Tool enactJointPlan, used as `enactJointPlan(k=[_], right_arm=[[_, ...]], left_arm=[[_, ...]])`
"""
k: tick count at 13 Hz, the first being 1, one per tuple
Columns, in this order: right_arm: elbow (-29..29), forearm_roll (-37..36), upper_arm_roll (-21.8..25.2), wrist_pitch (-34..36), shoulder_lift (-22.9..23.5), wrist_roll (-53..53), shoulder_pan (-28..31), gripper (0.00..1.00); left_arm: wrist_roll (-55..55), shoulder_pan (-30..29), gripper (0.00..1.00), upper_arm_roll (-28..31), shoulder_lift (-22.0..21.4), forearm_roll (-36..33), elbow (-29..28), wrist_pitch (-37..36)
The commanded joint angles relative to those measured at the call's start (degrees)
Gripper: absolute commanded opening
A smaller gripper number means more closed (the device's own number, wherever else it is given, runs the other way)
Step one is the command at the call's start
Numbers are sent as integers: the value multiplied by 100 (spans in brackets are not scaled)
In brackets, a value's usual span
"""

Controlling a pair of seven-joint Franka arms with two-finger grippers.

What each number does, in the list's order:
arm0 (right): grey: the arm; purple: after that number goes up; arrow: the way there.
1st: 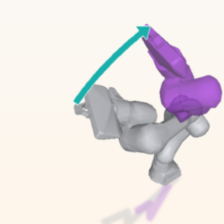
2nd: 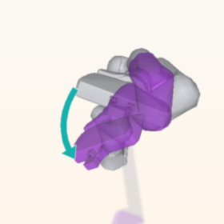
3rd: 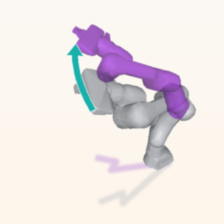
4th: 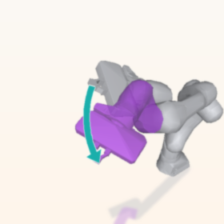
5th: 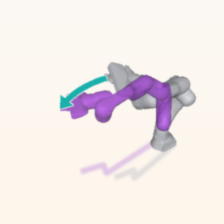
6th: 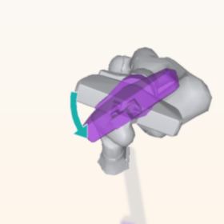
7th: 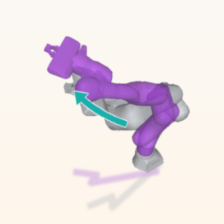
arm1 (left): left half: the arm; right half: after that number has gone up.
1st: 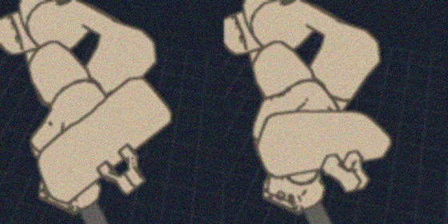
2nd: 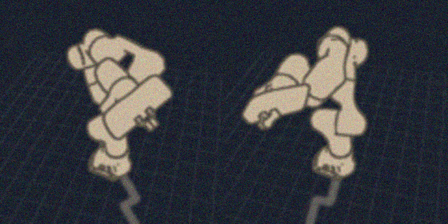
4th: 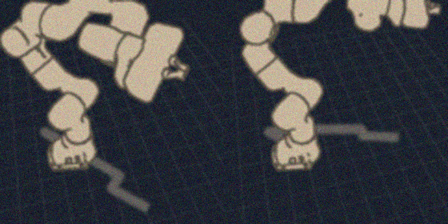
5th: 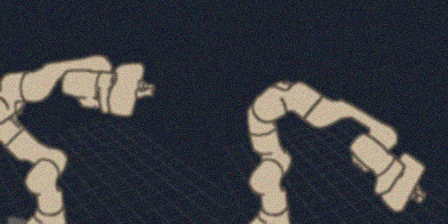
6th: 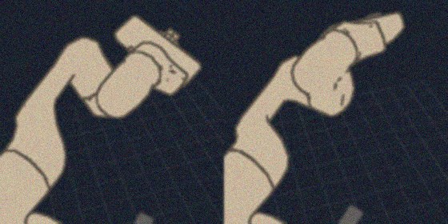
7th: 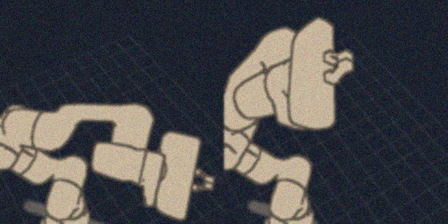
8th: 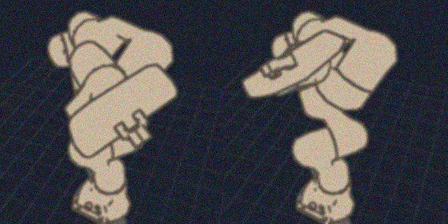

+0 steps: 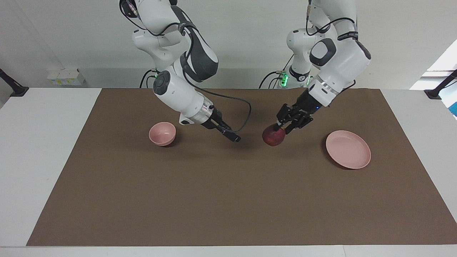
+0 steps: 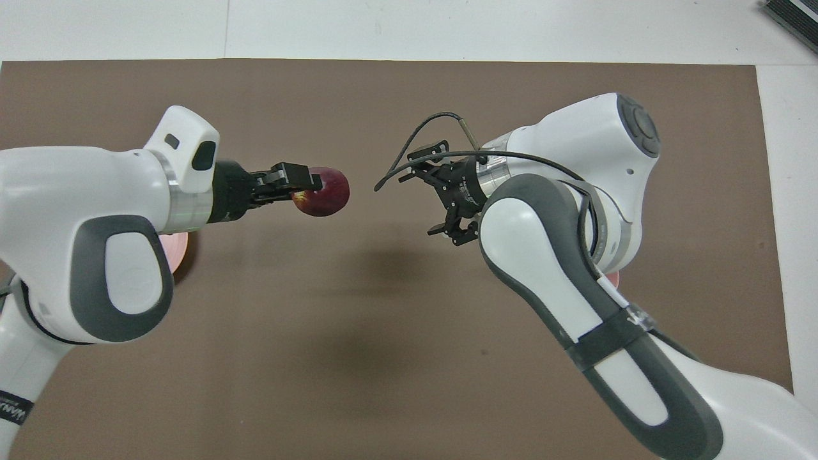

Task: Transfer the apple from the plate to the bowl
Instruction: 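Carry the apple with the left gripper while the right gripper approaches it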

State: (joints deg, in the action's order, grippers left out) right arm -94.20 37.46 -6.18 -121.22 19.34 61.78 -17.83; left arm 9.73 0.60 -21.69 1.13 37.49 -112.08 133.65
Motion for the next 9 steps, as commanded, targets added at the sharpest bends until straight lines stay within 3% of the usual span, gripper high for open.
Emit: enactJointPlan(k=[1,9], right_arm=[[77,209,3,-270,43,229,-150,100],[253,482,3,-666,272,703,-380,100]], left_arm=[[213,203,0,69,-7,83,2,161],[441,511,0,69,-25,75,-33,170]])
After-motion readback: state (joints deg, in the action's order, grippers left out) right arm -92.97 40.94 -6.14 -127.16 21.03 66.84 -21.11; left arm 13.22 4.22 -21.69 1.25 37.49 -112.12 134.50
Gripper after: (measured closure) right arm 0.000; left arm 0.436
